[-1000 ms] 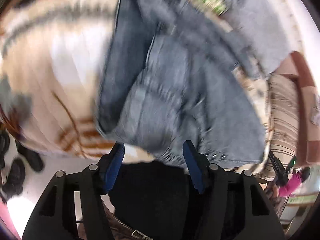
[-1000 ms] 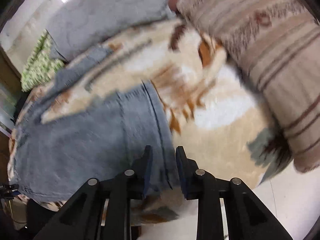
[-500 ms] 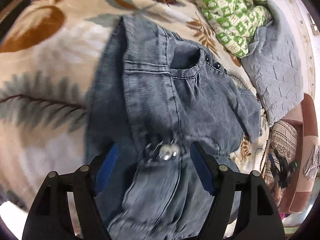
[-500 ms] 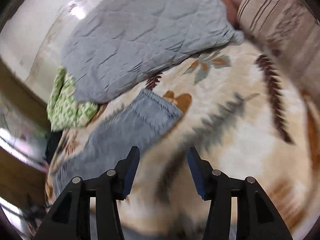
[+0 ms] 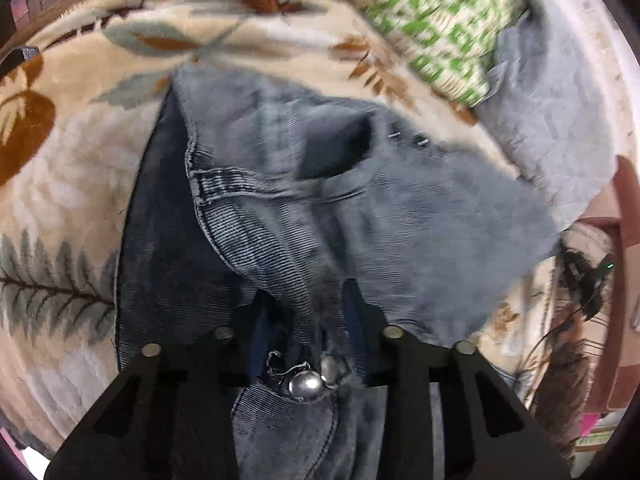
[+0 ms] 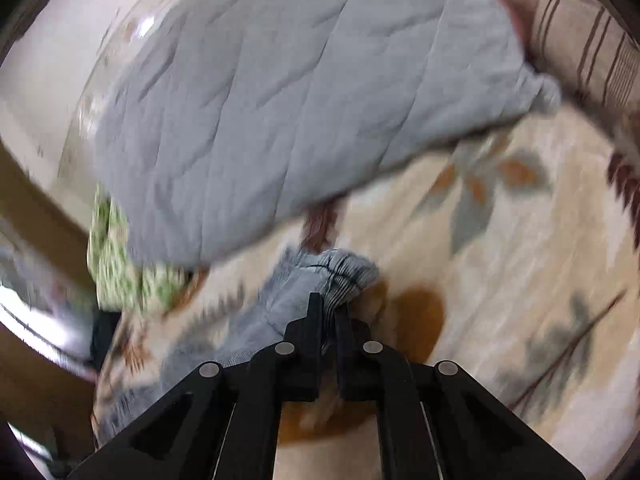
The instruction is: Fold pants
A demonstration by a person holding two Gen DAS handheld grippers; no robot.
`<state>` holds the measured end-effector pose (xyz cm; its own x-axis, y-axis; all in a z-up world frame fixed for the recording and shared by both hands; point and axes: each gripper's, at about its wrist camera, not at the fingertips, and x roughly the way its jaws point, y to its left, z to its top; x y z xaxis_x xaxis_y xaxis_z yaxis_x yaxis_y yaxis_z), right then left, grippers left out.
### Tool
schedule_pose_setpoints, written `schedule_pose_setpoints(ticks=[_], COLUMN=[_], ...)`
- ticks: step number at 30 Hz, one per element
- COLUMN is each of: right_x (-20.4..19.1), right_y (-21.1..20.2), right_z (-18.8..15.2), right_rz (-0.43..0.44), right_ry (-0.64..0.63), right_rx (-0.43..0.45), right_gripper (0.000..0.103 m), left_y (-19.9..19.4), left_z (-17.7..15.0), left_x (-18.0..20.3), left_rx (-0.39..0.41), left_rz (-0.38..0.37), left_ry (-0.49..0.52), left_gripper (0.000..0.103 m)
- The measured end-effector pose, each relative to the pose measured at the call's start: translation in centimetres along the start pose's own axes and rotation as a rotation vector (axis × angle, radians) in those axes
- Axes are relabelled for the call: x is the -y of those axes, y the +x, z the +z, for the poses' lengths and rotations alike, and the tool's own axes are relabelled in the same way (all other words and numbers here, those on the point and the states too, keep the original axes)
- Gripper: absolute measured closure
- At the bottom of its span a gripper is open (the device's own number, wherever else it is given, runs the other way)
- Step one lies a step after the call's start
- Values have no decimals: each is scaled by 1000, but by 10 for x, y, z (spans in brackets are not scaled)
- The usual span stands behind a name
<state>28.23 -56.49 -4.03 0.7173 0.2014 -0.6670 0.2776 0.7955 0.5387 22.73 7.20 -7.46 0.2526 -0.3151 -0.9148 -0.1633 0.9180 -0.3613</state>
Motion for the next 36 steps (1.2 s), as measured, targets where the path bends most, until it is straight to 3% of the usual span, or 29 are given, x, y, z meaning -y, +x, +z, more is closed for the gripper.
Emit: schedule_pose_setpoints(ticks=[2, 6, 10, 11, 13, 15, 16, 17, 23, 28, 30, 31, 36], right_x=[3, 19, 28, 29, 27, 19, 12, 6, -41, -69, -87, -94, -95], right_y=[13, 53, 36, 26, 6, -8, -5, 1, 73, 127, 136, 135, 96], right_z=[5, -15, -17, -13, 1, 16, 24, 29, 36, 28, 13, 10, 42], right_rz=[-68, -182, -158, -167, -159, -143, -124, -119, -125, -102, -223, -263, -253], right_ry=[-34, -31, 14, 7, -7, -30, -48, -60, -219, -329, -504, -563, -464], right_rx=[-25, -171, -150, -137, -82, -32, -44, -66, -196, -327, -334, -312, -78], right_gripper=[99, 97, 71, 70, 69, 56, 41, 38, 39, 35, 56, 89, 95], left_y=[12, 9, -16, -29, -45, -52, -50, -44, -8, 3, 2, 0, -1], left_z=[1, -1, 0, 3, 12, 28, 35, 43, 67, 66, 66, 66, 74], left_x=[0, 4, -10, -15, -21, -26, -28, -29, -19, -11, -9, -9, -9], left_rx=[-19, -13, -11, 19, 66, 98, 98, 86, -53, -84, -80, -73, -10], left_rz=[28, 44, 25, 13, 16, 16, 16, 12, 13, 33, 33, 30, 57], left_ry=[2, 18, 4, -3, -10, -32, -44, -63, -57, -7, 2, 2, -1], left_gripper=[78, 78, 77, 77, 64, 46, 44, 44, 44, 44, 44, 44, 44])
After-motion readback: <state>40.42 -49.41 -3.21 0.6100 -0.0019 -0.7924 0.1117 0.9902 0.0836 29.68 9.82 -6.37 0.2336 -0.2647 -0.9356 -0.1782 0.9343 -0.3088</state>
